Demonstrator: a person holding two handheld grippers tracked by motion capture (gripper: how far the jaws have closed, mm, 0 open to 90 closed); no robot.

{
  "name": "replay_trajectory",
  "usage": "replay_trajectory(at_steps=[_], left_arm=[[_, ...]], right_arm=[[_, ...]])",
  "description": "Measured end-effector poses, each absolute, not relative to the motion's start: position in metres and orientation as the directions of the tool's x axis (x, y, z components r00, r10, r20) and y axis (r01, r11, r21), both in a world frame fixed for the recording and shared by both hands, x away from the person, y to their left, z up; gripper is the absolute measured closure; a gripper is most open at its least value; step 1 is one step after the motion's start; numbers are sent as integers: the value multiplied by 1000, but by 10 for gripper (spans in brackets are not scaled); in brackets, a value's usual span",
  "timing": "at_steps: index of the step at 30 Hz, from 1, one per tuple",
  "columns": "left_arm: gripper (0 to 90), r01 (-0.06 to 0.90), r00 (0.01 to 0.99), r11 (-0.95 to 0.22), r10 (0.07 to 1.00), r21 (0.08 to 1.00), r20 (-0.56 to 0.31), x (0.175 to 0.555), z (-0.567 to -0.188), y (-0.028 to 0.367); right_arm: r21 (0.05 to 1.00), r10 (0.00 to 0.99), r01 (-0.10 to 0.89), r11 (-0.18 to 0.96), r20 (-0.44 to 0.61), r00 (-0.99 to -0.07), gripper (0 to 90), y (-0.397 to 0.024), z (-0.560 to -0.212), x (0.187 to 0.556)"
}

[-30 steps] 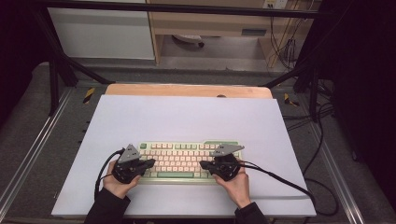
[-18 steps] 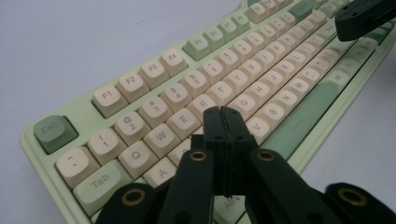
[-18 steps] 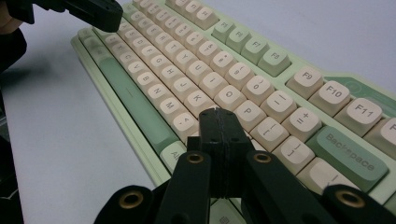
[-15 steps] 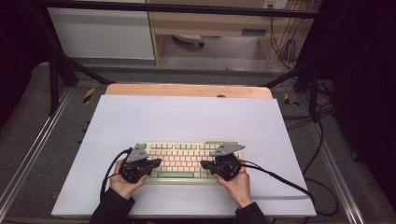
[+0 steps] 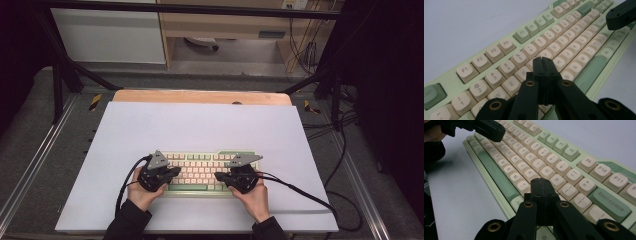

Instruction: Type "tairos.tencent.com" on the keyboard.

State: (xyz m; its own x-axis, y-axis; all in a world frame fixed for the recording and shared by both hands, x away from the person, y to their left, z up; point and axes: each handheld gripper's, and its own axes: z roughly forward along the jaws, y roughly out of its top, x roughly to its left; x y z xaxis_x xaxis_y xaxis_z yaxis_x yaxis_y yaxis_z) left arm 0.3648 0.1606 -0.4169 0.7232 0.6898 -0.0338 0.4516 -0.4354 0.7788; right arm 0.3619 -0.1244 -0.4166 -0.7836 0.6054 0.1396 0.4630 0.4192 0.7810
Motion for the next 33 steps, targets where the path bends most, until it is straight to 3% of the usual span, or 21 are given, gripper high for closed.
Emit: replay_trajectory(at_steps=[33], left_arm=[[900, 465, 712, -436, 701, 771, -34, 378, -427, 147]], right_arm=[[785, 603, 458, 417, 138, -785, 900, -125, -416, 361]])
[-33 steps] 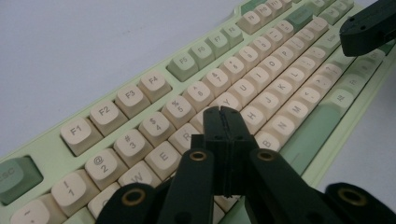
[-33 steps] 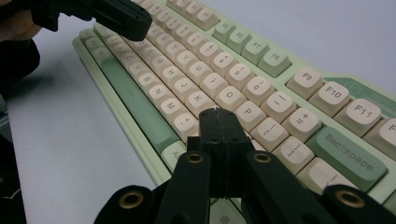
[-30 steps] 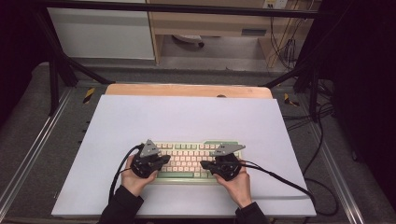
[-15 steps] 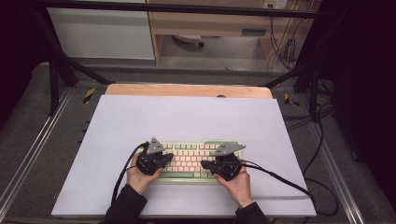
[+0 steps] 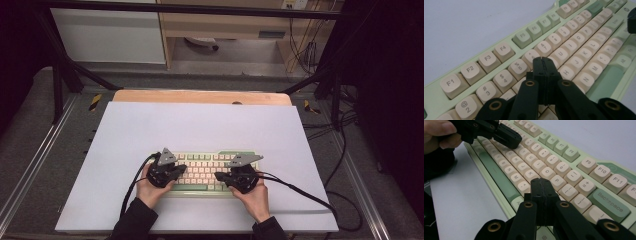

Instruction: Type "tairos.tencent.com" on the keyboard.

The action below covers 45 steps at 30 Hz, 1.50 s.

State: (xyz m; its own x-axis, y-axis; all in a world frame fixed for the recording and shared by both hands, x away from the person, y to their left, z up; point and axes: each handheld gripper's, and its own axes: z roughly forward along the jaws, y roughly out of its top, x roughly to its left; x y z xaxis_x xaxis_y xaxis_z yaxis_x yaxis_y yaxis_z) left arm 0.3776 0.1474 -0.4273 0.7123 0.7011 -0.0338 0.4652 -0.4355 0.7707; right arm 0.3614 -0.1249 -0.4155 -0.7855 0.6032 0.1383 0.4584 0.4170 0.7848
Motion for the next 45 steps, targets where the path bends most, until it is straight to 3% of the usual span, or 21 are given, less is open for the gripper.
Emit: replay_trajectory(at_steps=[45], left_arm=[[900, 494, 666, -400, 745, 772, -40, 378, -425, 182]], right_arm=[[782, 602, 459, 422, 137, -787, 900, -125, -416, 361]])
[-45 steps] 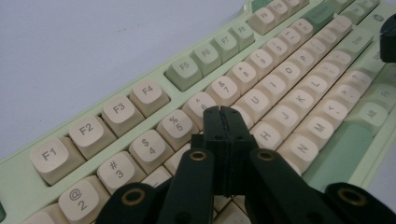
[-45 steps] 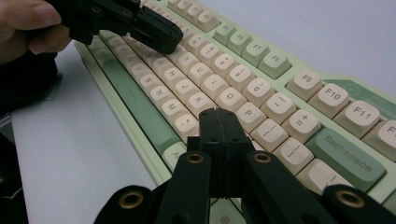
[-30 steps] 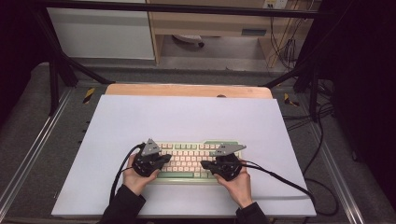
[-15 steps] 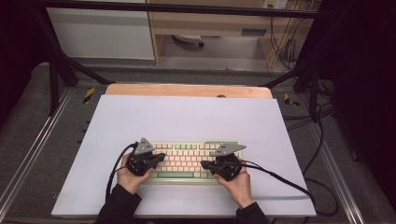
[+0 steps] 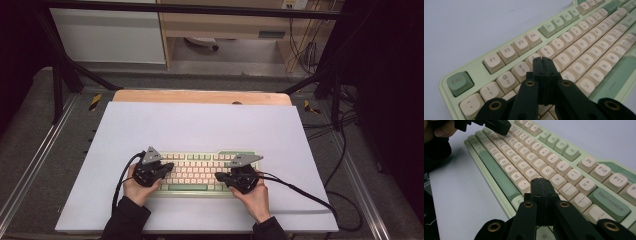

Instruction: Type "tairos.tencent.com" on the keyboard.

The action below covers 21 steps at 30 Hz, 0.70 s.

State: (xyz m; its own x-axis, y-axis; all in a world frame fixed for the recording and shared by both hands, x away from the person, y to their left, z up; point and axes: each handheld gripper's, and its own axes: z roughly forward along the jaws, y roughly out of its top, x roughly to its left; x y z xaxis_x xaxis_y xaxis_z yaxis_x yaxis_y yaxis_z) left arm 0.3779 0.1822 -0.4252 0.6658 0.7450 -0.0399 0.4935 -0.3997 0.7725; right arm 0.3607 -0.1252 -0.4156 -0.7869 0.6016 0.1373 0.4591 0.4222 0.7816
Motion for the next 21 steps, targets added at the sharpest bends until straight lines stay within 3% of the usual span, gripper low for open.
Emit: replay_trajectory(at_steps=[21], left_arm=[[900, 490, 671, -421, 741, 764, -23, 378, -431, 179]], right_arm=[[782, 598, 457, 425, 136, -790, 900, -125, -416, 361]])
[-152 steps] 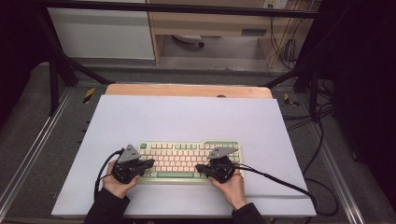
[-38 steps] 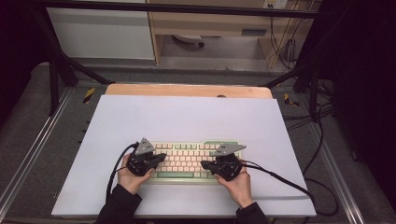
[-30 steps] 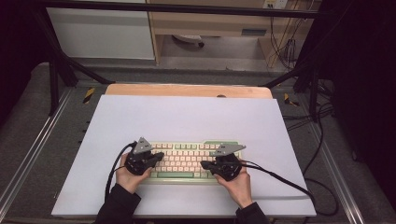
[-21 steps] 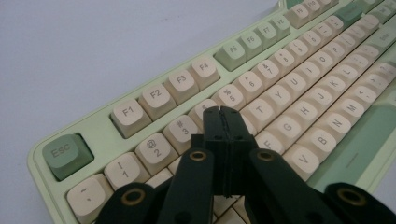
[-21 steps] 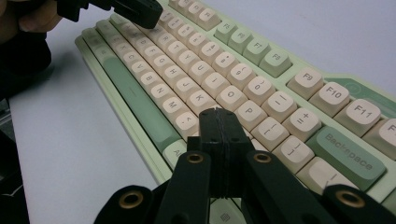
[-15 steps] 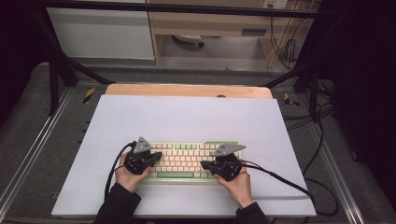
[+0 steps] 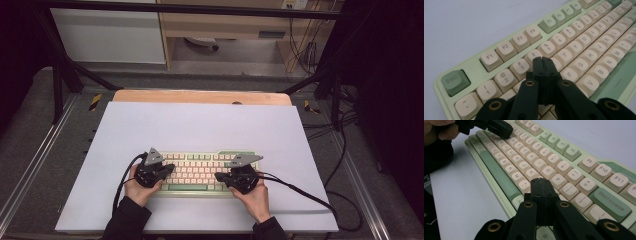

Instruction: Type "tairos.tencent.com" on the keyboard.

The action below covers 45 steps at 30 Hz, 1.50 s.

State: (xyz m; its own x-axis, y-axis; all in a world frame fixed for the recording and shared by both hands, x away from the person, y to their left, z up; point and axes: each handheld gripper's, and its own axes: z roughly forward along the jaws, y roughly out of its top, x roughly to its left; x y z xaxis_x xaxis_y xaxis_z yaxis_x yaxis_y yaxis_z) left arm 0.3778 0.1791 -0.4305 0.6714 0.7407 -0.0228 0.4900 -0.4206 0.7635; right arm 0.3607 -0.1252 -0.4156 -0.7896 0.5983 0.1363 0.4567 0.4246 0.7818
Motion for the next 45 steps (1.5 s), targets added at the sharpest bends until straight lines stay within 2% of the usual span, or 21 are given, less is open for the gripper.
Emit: replay_trajectory(at_steps=[22, 45], left_arm=[[900, 478, 684, -392, 728, 786, -53, 366, -417, 197], [900, 499, 658, -349, 748, 793, -85, 360, -417, 221]], right_arm=[[790, 581, 453, 413, 154, -799, 900, -118, -415, 360], [787, 542, 434, 439, 153, -827, 900, -82, -413, 361]])
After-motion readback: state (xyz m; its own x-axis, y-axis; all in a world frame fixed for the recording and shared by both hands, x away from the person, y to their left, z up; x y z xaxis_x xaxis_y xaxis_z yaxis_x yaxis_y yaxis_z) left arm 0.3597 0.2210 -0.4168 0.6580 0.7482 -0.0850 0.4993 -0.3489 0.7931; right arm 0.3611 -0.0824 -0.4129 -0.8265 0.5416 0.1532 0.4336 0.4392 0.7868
